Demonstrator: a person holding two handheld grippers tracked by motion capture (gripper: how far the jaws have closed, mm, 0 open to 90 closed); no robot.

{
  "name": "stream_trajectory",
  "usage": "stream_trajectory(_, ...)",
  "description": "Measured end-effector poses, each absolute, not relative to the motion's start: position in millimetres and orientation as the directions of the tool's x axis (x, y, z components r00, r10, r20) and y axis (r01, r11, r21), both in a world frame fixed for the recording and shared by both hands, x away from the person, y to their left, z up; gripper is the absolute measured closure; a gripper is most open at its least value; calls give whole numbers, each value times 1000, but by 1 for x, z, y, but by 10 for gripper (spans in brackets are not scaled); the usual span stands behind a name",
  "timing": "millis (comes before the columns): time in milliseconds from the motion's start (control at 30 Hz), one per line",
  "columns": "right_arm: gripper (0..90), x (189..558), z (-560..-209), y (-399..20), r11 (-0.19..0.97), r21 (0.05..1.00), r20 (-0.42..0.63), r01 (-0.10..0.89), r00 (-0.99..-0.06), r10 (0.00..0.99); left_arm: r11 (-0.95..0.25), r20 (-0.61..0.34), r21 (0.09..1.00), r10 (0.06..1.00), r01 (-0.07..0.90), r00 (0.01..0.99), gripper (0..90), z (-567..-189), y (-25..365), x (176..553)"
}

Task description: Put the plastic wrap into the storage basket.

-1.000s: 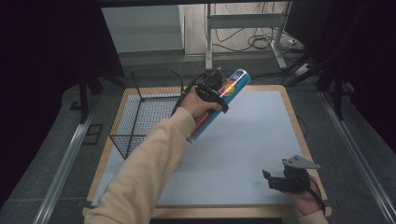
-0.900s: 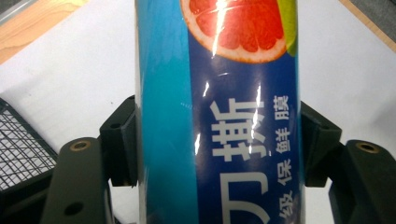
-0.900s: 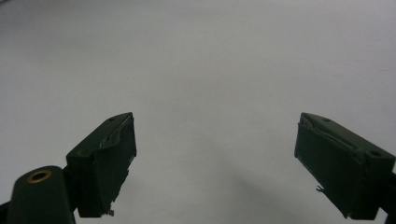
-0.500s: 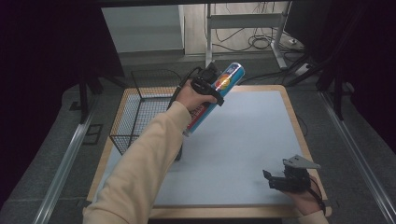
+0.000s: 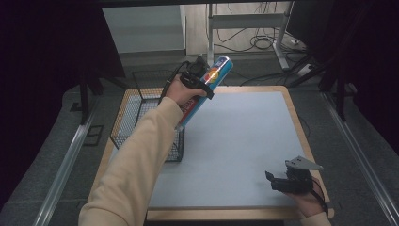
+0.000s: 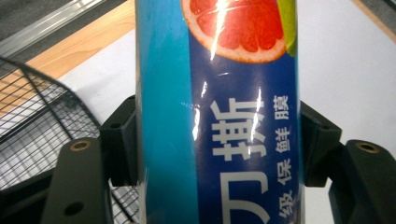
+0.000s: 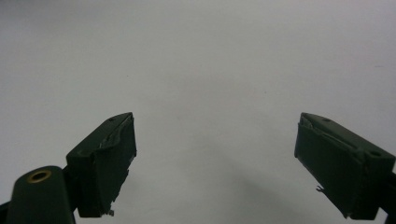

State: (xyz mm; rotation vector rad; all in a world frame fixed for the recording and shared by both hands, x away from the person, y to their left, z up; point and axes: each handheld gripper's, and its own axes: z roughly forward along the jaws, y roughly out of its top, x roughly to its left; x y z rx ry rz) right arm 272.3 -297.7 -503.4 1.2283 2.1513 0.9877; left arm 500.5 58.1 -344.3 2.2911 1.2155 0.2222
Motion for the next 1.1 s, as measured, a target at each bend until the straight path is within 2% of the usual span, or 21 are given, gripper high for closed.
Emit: stream_trajectory(1100,132,273,-505,-296,346,769,-51,538,-487,872,-398,-72,486,869,778,490,318,-380,128,503)
